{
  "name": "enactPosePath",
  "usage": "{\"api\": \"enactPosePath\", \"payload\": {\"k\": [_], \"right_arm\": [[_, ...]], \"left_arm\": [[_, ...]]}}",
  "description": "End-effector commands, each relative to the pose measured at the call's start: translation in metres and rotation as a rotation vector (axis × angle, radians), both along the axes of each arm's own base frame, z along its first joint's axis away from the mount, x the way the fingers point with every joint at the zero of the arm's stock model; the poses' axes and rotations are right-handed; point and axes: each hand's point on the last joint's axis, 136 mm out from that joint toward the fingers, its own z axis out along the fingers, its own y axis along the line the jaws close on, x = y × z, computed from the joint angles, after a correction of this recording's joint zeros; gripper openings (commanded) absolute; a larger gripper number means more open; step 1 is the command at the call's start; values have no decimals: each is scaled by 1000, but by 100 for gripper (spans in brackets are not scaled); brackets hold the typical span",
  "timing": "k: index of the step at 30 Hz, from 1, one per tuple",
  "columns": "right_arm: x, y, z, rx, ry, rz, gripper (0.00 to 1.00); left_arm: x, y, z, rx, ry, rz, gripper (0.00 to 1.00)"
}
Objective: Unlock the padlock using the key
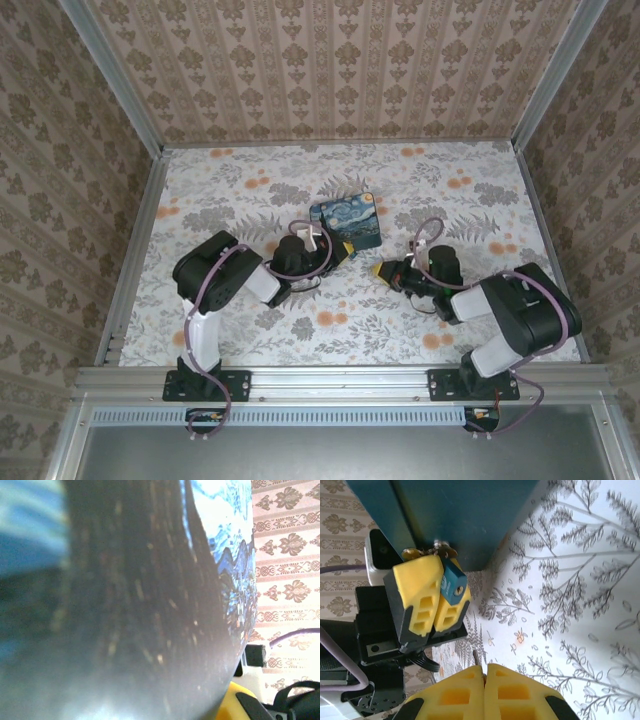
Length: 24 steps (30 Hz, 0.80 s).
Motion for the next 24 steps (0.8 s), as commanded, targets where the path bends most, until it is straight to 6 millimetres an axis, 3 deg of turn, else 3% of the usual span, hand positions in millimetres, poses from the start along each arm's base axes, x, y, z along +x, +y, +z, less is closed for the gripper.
{"api": "enactPosePath", "payload": {"k": [1, 9, 21, 24], "right_arm": [[11, -5, 6, 12, -9, -115, 0], [27, 1, 12, 51, -7, -177, 0], [35, 18, -11, 119, 31, -200, 0], [36, 21, -9, 114, 17, -197, 0]], "left_arm": [[-1, 1, -2, -18, 39, 12, 0], [-3, -1, -6, 9, 50, 4, 0], [-4, -3, -14, 44, 66, -4, 0], [-4, -3, -15, 48, 68, -1, 0]]}}
